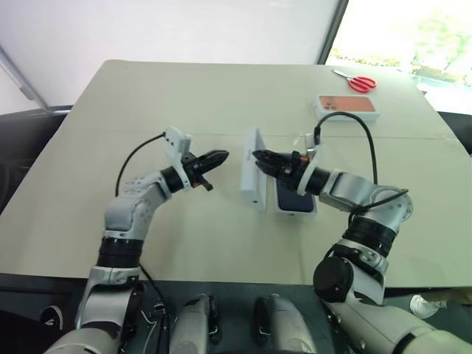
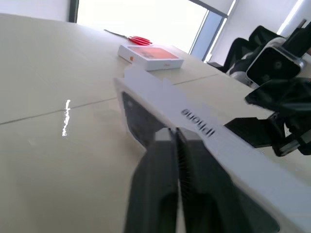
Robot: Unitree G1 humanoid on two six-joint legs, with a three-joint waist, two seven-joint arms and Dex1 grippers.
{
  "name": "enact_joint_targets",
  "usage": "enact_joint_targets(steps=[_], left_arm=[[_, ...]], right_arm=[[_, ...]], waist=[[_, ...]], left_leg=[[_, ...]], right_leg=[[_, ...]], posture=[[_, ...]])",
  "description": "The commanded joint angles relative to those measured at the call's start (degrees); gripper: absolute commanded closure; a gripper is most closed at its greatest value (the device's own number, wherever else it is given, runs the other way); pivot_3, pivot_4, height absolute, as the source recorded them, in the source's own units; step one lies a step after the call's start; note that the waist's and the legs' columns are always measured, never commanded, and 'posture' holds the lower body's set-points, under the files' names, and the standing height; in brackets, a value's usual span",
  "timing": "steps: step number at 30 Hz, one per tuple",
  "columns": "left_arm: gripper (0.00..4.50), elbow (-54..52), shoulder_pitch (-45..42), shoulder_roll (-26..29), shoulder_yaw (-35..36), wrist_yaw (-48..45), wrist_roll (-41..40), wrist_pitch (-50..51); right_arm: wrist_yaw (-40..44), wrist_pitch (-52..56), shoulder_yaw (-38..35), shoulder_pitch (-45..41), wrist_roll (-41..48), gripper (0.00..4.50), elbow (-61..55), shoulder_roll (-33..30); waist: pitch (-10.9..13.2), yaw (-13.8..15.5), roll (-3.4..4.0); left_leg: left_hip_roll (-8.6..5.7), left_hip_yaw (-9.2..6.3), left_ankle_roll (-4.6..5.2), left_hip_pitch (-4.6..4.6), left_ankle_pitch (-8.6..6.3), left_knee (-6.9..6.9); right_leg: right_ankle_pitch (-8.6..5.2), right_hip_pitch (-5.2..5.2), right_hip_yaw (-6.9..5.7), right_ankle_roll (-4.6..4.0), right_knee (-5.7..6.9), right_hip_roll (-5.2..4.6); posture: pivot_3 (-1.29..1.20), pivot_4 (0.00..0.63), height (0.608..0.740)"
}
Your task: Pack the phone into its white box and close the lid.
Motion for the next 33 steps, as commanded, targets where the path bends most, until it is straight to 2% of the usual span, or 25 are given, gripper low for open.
enact_joint_targets(steps=[1,5,11,14,16,18,20,23,29,33], left_arm=[[4.50,3.13,-2.03,-2.50,-2.52,0.97,3.27,-3.83],[4.50,11.99,-2.73,-6.46,-4.08,0.59,5.51,-6.30],[4.50,9.88,-5.40,-2.22,-0.93,-3.71,2.57,-3.52],[4.50,12.16,-6.89,-0.55,-0.52,-2.98,5.49,-8.06],[4.50,13.24,-7.80,0.44,0.46,-2.65,5.15,-7.08],[4.50,12.81,-7.41,1.28,0.81,-2.51,5.38,-7.50],[4.50,11.86,-6.09,1.89,1.53,-2.57,4.78,-6.42],[3.62,10.30,-4.62,3.05,2.39,-3.14,3.14,-2.80],[0.64,4.51,-3.61,4.16,1.97,1.60,4.29,2.12],[0.64,-2.41,-2.68,4.86,0.60,6.23,3.89,12.14]], right_arm=[[-1.36,0.36,1.13,0.91,5.03,0.02,-0.58,-1.74],[-2.58,-1.29,1.83,0.99,3.88,0.02,-1.29,-3.68],[0.41,-3.92,7.93,2.79,3.82,0.02,-7.04,-7.09],[1.57,-5.70,10.75,4.27,2.71,0.02,-8.58,-7.65],[3.41,-6.80,13.09,5.50,2.11,0.02,-9.68,-8.49],[6.59,-8.76,18.20,7.19,-1.25,0.02,-11.81,-11.17],[11.47,-14.66,26.75,8.72,-8.46,0.02,-15.11,-15.80],[16.78,-20.30,32.88,9.25,-13.31,0.00,-16.67,-19.34],[23.33,-27.68,39.97,9.22,-21.22,0.00,-17.44,-23.86],[26.01,-31.61,42.23,8.82,-25.14,0.00,-17.08,-25.08]], waist=[[0.00,0.18,0.00],[-0.03,0.24,0.03],[-0.05,-0.29,0.05],[-0.05,-0.04,0.07],[-0.05,0.12,0.07],[-0.05,0.19,0.07],[-0.05,0.19,0.07],[-0.05,0.03,0.06],[-0.04,0.13,0.05],[-0.04,0.32,0.04]], left_leg=[[0.00,0.00,0.00,-0.01,0.00,0.00],[-0.04,0.01,0.06,-0.01,-0.03,0.02],[0.14,0.01,0.06,0.00,-0.03,-0.02],[0.20,0.00,0.06,0.00,-0.03,-0.02],[0.17,0.01,0.06,-0.01,-0.03,-0.02],[0.15,0.01,0.06,-0.03,-0.03,0.00],[0.11,0.01,0.06,-0.05,-0.03,0.00],[0.08,0.02,0.09,-0.05,-0.05,0.01],[0.14,0.01,0.02,-0.04,-0.01,0.01],[0.08,0.01,0.03,-0.05,-0.01,0.03]], right_leg=[[0.00,0.00,0.00,0.00,-0.01,0.00],[0.00,0.02,0.00,0.00,-0.02,-0.05],[0.00,-0.06,0.02,-0.01,0.00,0.10],[0.01,-0.06,0.02,-0.02,0.00,0.18],[0.01,-0.06,0.04,-0.02,-0.01,0.16],[0.01,-0.06,0.04,-0.02,-0.03,0.14],[0.01,-0.06,0.04,-0.02,-0.05,0.10],[0.01,-0.06,0.04,-0.01,-0.06,0.06],[0.01,-0.07,0.04,-0.01,-0.04,0.12],[0.01,-0.05,0.04,-0.01,-0.05,0.04]], posture=[[0.00,0.150,0.738],[0.00,0.150,0.738],[0.00,0.150,0.738],[0.00,0.150,0.738],[0.00,0.150,0.738],[0.00,0.150,0.738],[0.00,0.150,0.738],[0.00,0.150,0.738],[0.00,0.150,0.738],[0.00,0.150,0.738]])
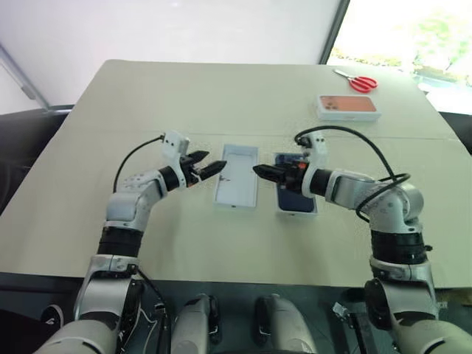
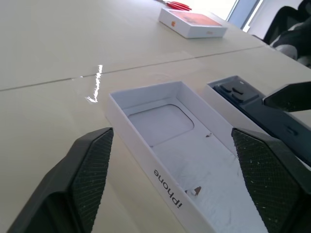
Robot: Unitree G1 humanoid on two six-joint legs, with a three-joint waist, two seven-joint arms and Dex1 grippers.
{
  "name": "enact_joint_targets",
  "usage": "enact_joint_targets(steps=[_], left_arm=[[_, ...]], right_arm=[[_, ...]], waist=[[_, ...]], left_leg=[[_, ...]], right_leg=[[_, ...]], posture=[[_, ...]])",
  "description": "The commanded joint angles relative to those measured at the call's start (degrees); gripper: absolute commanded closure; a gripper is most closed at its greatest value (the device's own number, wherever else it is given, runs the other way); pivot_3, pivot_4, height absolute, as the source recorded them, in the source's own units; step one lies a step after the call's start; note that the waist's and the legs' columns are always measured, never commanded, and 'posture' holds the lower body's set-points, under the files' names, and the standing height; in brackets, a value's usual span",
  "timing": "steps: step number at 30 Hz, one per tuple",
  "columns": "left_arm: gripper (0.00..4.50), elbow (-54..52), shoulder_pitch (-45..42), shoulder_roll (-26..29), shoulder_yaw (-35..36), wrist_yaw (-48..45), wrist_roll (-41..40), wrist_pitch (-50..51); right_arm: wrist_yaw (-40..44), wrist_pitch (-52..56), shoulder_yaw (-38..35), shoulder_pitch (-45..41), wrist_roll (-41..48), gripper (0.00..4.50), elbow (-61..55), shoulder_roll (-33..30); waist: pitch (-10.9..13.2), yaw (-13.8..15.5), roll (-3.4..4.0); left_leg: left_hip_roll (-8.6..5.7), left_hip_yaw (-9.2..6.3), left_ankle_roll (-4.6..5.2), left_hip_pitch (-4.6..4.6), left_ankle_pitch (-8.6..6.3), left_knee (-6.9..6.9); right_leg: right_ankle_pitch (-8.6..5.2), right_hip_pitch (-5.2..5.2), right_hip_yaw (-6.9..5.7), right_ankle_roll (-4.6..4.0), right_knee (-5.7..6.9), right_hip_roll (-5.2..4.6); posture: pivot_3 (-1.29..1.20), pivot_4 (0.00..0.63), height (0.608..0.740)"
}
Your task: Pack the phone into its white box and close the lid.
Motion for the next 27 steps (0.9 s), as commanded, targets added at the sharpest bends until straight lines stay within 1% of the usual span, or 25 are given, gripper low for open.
enact_joint_targets(steps=[1,2,4,7,10,11,13,14,17,20,22,25,27], left_arm=[[0.64,-7.55,1.02,1.82,-2.66,3.49,0.88,8.83],[0.64,-9.70,1.38,2.12,-3.36,4.46,1.10,11.06],[0.64,-12.10,0.70,0.67,-1.92,9.31,-0.07,17.87],[0.64,-14.70,0.02,0.21,-3.20,13.08,0.95,23.19],[0.64,-16.13,-0.16,-0.37,-5.69,16.65,3.57,24.33],[0.64,-16.48,-0.05,-1.16,-5.50,17.42,3.58,24.15],[0.64,-16.76,0.00,-2.79,-3.95,18.51,2.59,24.54],[0.64,-16.56,-0.31,-4.38,-1.44,19.34,1.20,24.28],[0.64,-18.00,0.00,-3.17,-1.01,15.66,1.52,15.97],[0.64,-18.10,0.60,-1.04,-1.03,11.40,1.66,8.77],[0.64,-17.38,1.16,0.36,-0.99,8.30,1.63,4.27],[0.64,-15.89,2.76,3.27,-2.55,3.78,3.78,-3.19],[0.64,-14.91,3.55,3.91,-2.52,2.97,4.51,-6.02]], right_arm=[[2.50,-3.54,0.56,-0.90,-2.35,0.00,-1.99,-0.48],[3.02,-4.26,1.09,-0.90,-3.36,0.00,-1.89,-0.79],[4.09,-5.68,1.98,-0.72,-5.17,0.00,-1.53,-1.01],[5.07,-7.60,2.94,-0.54,-7.56,0.00,-1.17,-0.89],[5.69,-8.44,3.26,-0.72,-8.84,0.00,-0.83,-0.29],[5.94,-8.43,3.36,-0.73,-9.13,0.00,-0.78,-0.10],[6.09,-7.96,3.56,-0.79,-9.79,0.00,-0.79,0.12],[5.47,-6.84,3.80,-1.07,-10.23,0.00,-0.73,0.16],[1.74,-1.10,2.50,-3.70,-9.25,0.00,-0.99,2.98],[-2.27,5.94,2.88,-6.15,-9.59,0.00,-2.33,5.72],[-2.17,11.42,6.76,-7.21,-10.12,0.00,-4.33,4.47],[-3.62,15.63,9.15,-9.10,-11.87,0.00,-4.25,4.61],[-4.93,17.71,10.87,-11.10,-14.01,0.00,-2.37,4.81]], waist=[[0.00,-0.09,0.00],[0.00,-0.11,0.00],[0.00,-0.11,-0.01],[0.01,-0.10,-0.01],[0.01,0.00,-0.01],[0.01,0.00,-0.01],[0.01,0.05,-0.01],[0.01,0.04,-0.01],[0.01,-0.28,-0.02],[0.00,-0.39,0.00],[0.00,-0.19,0.00],[0.00,-0.05,0.00],[0.00,-0.10,0.00]], left_leg=[[0.00,0.00,0.00,0.00,0.00,0.00],[0.00,0.00,0.00,0.01,0.00,0.00],[0.01,0.00,-0.02,0.02,0.01,0.00],[0.02,-0.01,-0.03,0.02,0.02,0.01],[0.01,0.00,-0.04,0.02,0.02,0.01],[0.01,0.00,-0.04,0.02,0.02,0.00],[0.01,0.00,-0.04,0.02,0.02,0.00],[0.01,0.00,-0.04,0.02,0.02,0.01],[0.03,0.00,-0.08,0.02,0.04,0.01],[0.10,0.00,-0.17,0.04,0.10,-0.03],[0.11,0.00,-0.19,0.04,0.10,-0.03],[0.06,0.01,-0.16,0.03,0.08,-0.03],[0.03,0.02,-0.14,0.02,0.07,-0.02]], right_leg=[[0.00,0.00,0.00,0.00,0.00,0.00],[0.00,0.00,0.00,0.00,0.01,0.00],[0.00,0.00,0.00,0.00,0.03,0.01],[0.00,0.00,0.00,0.00,0.03,0.02],[0.00,0.00,0.00,0.00,0.03,0.02],[0.00,0.00,0.00,0.00,0.03,0.02],[0.00,0.00,0.00,0.00,0.03,0.01],[0.00,0.00,0.00,0.00,0.03,0.01],[0.00,0.00,-0.01,-0.01,0.05,0.01],[0.01,-0.04,-0.01,-0.03,0.08,0.06],[0.01,-0.04,-0.01,-0.05,0.07,0.07],[0.01,-0.03,-0.01,-0.05,0.05,0.01],[0.02,-0.04,-0.02,-0.06,0.05,-0.04]], posture=[[0.00,0.150,0.738],[0.00,0.150,0.738],[0.00,0.150,0.738],[0.00,0.150,0.738],[0.00,0.150,0.738],[0.00,0.150,0.738],[0.00,0.150,0.738],[0.00,0.150,0.738],[0.00,0.150,0.738],[0.00,0.150,0.738],[0.00,0.150,0.738],[0.00,0.150,0.738],[0.00,0.150,0.738]])
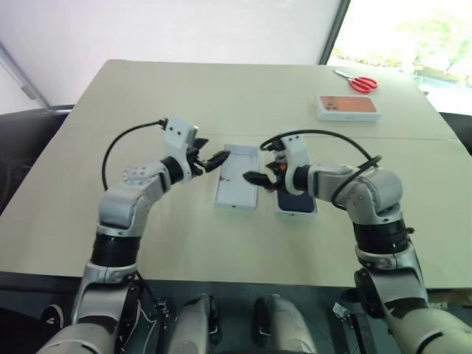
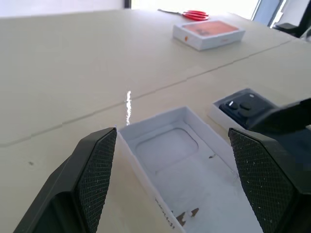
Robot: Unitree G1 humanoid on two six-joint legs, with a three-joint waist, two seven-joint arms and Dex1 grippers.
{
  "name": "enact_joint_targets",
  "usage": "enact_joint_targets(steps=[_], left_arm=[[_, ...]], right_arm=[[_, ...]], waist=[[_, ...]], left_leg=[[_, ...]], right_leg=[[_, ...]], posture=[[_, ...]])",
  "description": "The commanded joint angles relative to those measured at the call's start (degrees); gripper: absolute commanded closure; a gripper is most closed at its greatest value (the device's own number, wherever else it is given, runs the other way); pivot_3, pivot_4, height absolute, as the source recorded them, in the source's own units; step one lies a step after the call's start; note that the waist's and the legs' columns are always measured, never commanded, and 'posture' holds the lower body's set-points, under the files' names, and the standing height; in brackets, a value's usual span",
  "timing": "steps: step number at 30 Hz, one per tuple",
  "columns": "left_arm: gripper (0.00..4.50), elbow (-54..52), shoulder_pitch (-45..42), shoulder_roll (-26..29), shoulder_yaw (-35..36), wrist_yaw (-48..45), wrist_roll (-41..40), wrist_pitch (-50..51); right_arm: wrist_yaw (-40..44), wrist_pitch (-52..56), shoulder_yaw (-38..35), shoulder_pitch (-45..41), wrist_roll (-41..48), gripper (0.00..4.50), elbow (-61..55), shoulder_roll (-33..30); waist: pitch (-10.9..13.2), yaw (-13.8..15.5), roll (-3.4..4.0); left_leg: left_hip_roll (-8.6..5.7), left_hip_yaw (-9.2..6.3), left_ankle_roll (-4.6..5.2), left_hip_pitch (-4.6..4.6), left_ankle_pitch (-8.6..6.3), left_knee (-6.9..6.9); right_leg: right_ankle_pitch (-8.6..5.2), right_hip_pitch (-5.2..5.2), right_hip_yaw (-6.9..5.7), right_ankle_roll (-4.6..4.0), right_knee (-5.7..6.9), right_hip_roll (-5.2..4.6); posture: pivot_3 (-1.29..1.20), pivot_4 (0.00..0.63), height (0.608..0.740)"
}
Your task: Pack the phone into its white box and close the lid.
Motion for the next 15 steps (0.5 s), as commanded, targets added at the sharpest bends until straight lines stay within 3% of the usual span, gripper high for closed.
enact_joint_targets(steps=[1,4,6,15], left_arm=[[0.64,0.62,0.66,0.54,-0.32,-2.02,1.16,-5.55],[0.64,0.61,1.11,-0.26,0.86,-1.49,0.05,-5.44],[0.64,0.10,1.76,-0.52,0.87,-0.92,0.51,-6.04],[0.64,0.21,2.26,-3.18,1.67,1.14,-0.80,-4.65]], right_arm=[[-2.53,3.12,1.65,-3.95,-3.66,0.00,0.77,0.15],[-5.23,6.42,-0.18,-5.31,-6.10,0.00,3.56,2.44],[-5.42,6.27,2.49,-5.88,-7.92,0.00,3.85,1.54],[-8.50,14.03,-5.40,-11.94,-9.48,0.00,6.96,11.56]], waist=[[0.00,0.04,0.00],[0.00,0.05,0.00],[0.00,0.01,0.00],[-0.01,-0.09,0.00]], left_leg=[[-0.01,0.00,0.00,0.00,0.00,0.00],[-0.02,0.00,0.02,-0.02,-0.01,0.00],[-0.02,0.00,0.03,-0.02,-0.02,0.00],[-0.02,0.00,0.03,-0.03,-0.01,0.00]], right_leg=[[0.00,0.00,0.00,0.00,0.01,-0.02],[0.00,-0.01,-0.02,0.00,0.00,-0.03],[0.00,-0.01,-0.02,0.00,0.00,-0.02],[0.01,-0.01,-0.02,0.01,0.01,0.01]], posture=[[0.00,0.150,0.738],[0.00,0.150,0.738],[0.00,0.150,0.738],[0.00,0.150,0.738]])
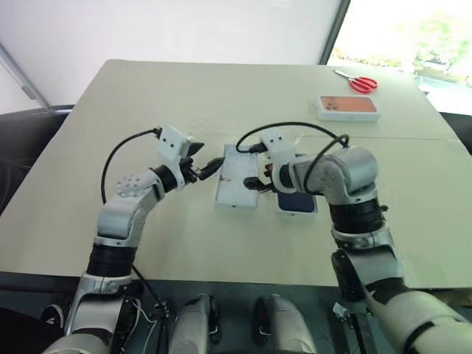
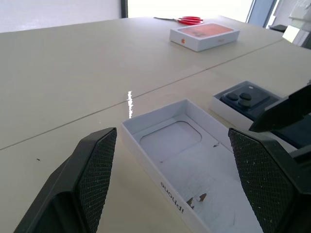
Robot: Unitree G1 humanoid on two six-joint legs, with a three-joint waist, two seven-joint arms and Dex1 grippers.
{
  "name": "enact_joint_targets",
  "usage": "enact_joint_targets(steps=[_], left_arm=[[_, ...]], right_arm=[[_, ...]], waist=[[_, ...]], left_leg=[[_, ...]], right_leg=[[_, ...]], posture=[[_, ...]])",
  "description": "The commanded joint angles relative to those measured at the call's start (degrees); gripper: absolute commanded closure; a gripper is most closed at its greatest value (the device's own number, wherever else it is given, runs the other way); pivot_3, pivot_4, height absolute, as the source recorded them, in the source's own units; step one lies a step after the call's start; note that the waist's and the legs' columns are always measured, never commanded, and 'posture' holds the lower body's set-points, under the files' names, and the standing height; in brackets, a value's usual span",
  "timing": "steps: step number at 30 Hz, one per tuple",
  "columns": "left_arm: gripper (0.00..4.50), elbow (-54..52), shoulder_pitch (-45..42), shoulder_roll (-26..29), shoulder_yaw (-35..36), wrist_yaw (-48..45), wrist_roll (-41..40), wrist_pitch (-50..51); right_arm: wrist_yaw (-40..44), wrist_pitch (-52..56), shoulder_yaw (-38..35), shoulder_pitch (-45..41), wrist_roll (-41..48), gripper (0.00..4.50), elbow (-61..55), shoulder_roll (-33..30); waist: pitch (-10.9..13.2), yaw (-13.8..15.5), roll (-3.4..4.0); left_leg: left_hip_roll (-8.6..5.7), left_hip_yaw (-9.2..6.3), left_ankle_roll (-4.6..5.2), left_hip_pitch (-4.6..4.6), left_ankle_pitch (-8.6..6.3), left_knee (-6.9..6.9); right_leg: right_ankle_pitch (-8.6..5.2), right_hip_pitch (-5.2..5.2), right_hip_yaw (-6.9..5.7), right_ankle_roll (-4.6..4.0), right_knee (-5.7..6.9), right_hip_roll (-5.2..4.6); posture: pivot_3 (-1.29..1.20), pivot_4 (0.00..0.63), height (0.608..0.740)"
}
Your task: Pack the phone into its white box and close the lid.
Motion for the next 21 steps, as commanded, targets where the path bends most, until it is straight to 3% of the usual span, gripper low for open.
enact_joint_targets(steps=[1,8,18,21], left_arm=[[0.64,-1.53,-1.15,-0.68,1.25,0.78,-1.24,-0.08],[0.64,-2.46,-0.84,-1.34,1.10,1.43,-1.20,0.08],[0.64,-3.52,-0.58,-1.99,1.29,2.84,-1.88,0.94],[0.59,-4.20,-0.36,-1.94,1.37,3.08,-2.26,1.28]], right_arm=[[-0.76,0.44,-2.46,-2.97,0.43,0.00,-0.63,2.07],[-2.34,0.44,0.47,-0.66,-2.38,0.00,0.16,1.07],[-3.45,0.44,-0.20,-0.11,-4.56,0.00,0.63,5.34],[-3.76,0.17,0.72,1.04,-5.77,0.82,0.34,5.55]], waist=[[0.00,-0.07,0.00],[0.00,-0.09,0.00],[0.00,-0.21,0.00],[0.00,-0.23,0.00]], left_leg=[[0.00,0.00,0.00,0.00,0.00,0.00],[0.00,0.00,0.00,0.00,0.00,0.00],[0.03,0.00,-0.01,0.01,0.00,-0.01],[0.03,0.00,-0.01,0.00,0.00,-0.01]], right_leg=[[0.00,0.00,0.00,0.00,0.00,0.00],[0.00,0.00,0.00,0.00,0.00,0.02],[0.00,0.00,0.01,0.00,0.00,0.06],[0.00,0.00,0.01,0.00,0.00,0.05]], posture=[[0.00,0.150,0.738],[0.00,0.150,0.738],[0.00,0.150,0.738],[0.00,0.150,0.738]])
